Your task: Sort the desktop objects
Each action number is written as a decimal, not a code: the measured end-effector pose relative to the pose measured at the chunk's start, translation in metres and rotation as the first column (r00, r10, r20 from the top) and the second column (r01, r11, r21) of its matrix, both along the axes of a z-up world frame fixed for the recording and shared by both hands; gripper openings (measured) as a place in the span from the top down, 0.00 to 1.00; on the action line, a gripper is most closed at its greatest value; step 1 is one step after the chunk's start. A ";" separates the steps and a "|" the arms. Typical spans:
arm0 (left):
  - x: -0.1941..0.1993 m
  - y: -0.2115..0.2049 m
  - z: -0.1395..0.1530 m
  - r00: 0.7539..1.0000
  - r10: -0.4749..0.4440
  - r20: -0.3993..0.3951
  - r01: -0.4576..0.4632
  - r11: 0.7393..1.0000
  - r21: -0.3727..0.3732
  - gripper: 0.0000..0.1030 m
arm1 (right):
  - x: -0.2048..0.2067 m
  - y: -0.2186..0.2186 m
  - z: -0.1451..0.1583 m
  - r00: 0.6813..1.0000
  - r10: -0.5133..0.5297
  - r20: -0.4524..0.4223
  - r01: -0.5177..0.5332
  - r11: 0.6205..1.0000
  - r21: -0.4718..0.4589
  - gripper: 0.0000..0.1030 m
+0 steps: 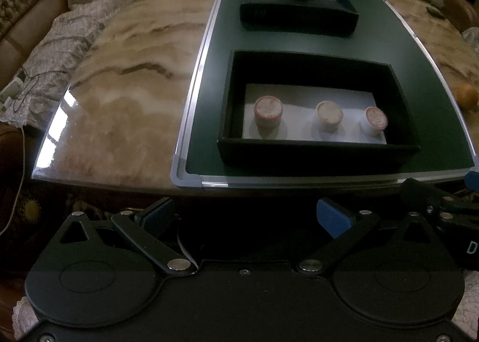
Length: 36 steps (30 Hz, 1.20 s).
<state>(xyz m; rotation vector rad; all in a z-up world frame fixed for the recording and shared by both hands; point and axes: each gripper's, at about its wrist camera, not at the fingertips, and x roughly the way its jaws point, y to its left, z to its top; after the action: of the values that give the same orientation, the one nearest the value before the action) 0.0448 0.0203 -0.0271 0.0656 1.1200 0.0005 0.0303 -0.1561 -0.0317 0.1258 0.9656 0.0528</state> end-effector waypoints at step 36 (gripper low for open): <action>0.043 0.000 -0.031 0.997 0.015 -0.071 -0.013 1.000 0.020 0.00 | 0.045 0.001 -0.031 0.997 0.009 -0.082 -0.011 1.000 -0.024 0.00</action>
<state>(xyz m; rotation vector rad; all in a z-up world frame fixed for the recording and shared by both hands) 0.0874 0.0199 -0.0577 0.0755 1.1919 0.0217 0.0752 -0.1550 -0.0629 0.1015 1.0483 0.0453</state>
